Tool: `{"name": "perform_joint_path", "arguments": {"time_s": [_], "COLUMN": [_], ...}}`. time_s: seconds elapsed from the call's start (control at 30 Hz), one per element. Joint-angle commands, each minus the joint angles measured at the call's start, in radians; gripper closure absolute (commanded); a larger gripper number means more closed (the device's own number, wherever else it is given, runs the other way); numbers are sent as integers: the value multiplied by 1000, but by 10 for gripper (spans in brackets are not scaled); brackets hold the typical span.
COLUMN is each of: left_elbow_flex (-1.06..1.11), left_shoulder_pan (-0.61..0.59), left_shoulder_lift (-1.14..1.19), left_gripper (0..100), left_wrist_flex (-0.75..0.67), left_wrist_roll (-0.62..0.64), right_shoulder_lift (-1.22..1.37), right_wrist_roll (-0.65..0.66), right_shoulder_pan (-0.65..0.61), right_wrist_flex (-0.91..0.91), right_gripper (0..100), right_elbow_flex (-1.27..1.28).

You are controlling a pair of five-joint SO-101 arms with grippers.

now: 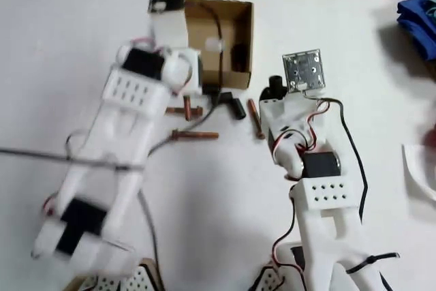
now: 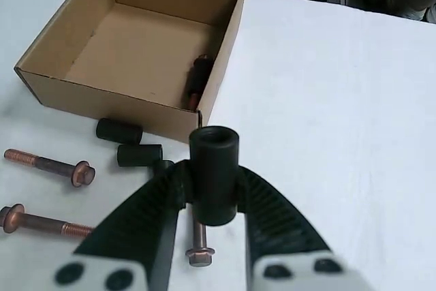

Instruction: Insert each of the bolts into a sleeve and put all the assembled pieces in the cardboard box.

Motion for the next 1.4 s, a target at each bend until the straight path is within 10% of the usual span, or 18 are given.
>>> {"name": "perform_joint_path", "arguments": {"time_s": [0.0,0.2,0.6,1.37], "left_elbow_flex": [487,951,1018,677], "left_shoulder_pan": [-28,-60,34,226], "left_shoulder_lift": [-422,-821,-890,-566], "left_gripper": [976,975,974,973], "left_wrist_flex": [-439,-999,-1086,-1096], "left_wrist_roll": [14,9,8,-107], "right_shoulder_lift": [-42,-42,-31,-28], "right_wrist_roll": [-9,-9,-8,-9], "right_shoulder_pan": [-4,-10,-67,-91], "right_wrist_flex": [-25,-206,-1205,-1221], "right_gripper": [978,978,978,978], "right_elbow_flex": [-6,123,638,669]}}
